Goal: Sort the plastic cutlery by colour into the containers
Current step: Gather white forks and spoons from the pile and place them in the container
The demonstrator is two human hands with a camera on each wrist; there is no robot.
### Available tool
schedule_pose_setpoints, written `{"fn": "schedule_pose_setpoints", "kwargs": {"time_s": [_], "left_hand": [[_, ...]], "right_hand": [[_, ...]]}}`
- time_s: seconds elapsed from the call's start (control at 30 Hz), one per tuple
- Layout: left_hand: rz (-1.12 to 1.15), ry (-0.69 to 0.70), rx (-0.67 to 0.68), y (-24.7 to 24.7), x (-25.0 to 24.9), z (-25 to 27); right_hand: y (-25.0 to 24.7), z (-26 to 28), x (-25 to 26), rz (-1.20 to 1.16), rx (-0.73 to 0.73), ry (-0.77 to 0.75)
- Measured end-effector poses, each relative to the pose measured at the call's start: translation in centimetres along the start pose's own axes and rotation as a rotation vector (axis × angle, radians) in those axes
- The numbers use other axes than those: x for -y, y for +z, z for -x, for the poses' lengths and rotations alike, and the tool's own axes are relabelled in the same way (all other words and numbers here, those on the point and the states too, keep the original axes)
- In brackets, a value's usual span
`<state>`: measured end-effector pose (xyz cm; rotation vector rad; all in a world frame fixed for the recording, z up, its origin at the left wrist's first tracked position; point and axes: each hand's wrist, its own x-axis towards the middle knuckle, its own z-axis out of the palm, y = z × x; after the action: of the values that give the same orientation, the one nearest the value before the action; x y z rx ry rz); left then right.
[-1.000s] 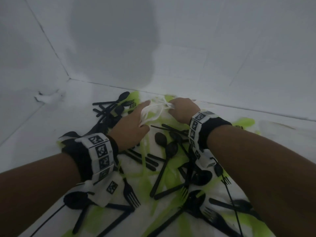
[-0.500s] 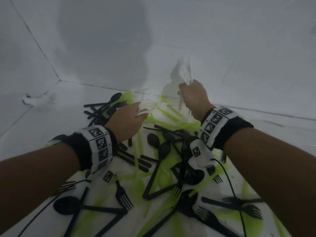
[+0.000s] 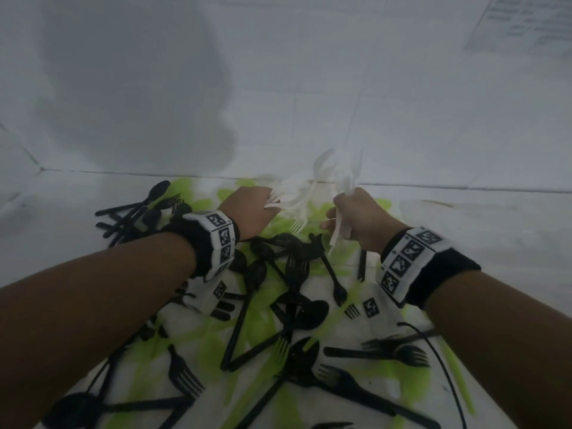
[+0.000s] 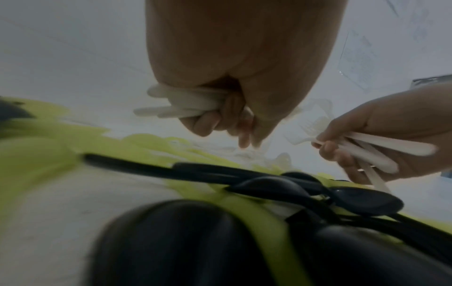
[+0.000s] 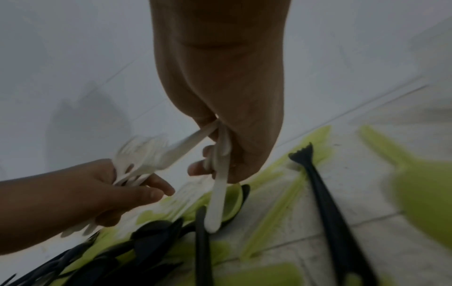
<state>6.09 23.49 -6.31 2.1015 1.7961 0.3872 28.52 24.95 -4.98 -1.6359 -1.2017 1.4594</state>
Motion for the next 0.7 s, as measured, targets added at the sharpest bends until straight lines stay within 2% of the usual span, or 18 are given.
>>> {"fn": "schedule_pose_setpoints", "kwargs": {"time_s": [0.13, 0.23, 0.37, 0.53, 0.63, 0.7], "left_hand": [[-0.162, 0.017, 0.127, 1.6, -0.8, -1.7], [-0.15, -0.011, 0.126, 2.1, -0.7, -2.1], [0.029, 0.012, 0.084, 0.5, -0.5, -1.0], [0.225, -0.03, 0.018, -4.0, -1.0, 3.2], [0.348, 0.007, 0.064, -6.8, -1.4, 5.3], [0.481, 0.029, 0.11, -8.2, -1.7, 6.0]], "right_hand": [[-1.0, 0.2, -0.7, 0.128, -0.019, -0.045], [-1.2, 0.3, -0.8, 0.257, -0.025, -0.104], [-1.5, -0.3, -0.5, 0.334, -0.079, -0.244], [-0.9, -1.1, 0.7, 0.421, -0.136, -0.318], [0.0, -1.6, 1.3, 0.518, -0.086, -0.373], [0.6, -1.9, 1.4, 0.696, -0.011, -0.416]]}}
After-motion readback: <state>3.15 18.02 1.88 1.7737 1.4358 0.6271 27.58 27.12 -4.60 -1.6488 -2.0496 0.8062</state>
